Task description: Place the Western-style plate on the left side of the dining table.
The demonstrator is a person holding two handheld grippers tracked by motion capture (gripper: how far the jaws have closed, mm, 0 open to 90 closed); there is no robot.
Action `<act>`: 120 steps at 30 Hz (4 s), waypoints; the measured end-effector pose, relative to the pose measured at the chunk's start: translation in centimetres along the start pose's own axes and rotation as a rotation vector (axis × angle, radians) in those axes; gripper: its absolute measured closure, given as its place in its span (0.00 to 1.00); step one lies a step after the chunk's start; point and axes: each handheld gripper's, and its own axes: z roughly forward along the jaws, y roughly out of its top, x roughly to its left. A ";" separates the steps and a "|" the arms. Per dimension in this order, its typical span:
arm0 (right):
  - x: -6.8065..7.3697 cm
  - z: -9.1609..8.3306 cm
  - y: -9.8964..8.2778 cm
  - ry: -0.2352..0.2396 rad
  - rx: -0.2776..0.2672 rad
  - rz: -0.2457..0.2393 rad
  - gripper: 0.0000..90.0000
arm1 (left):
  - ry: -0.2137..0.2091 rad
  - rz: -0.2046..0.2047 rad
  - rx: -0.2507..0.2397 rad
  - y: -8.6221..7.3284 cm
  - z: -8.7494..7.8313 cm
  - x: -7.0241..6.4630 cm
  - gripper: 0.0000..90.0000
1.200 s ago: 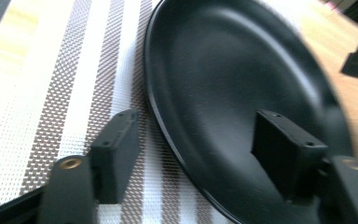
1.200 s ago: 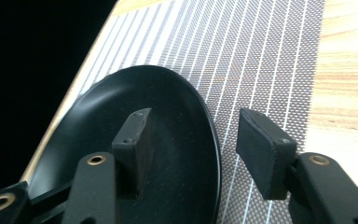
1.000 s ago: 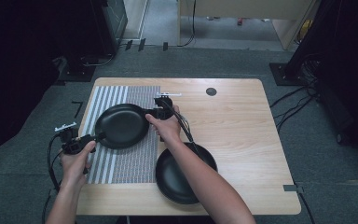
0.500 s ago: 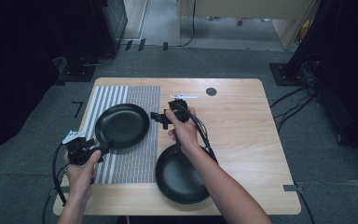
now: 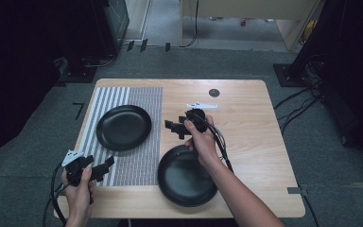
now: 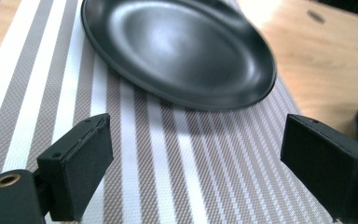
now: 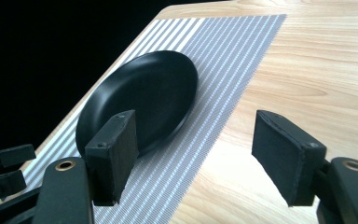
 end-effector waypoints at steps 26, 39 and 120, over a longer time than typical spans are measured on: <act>-4.1 -6.6 -4.3 -0.077 -0.040 -0.013 0.33 | 0.110 0.133 0.028 -3.6 -2.0 1.8 0.10; -7.1 -10.2 -6.6 -0.133 -0.071 0.013 0.33 | 0.129 0.176 0.078 -4.4 -1.7 2.5 0.10; -18.0 -24.2 -18.0 -0.540 -0.066 0.138 0.32 | 0.163 0.252 0.084 -5.3 -1.1 2.2 0.10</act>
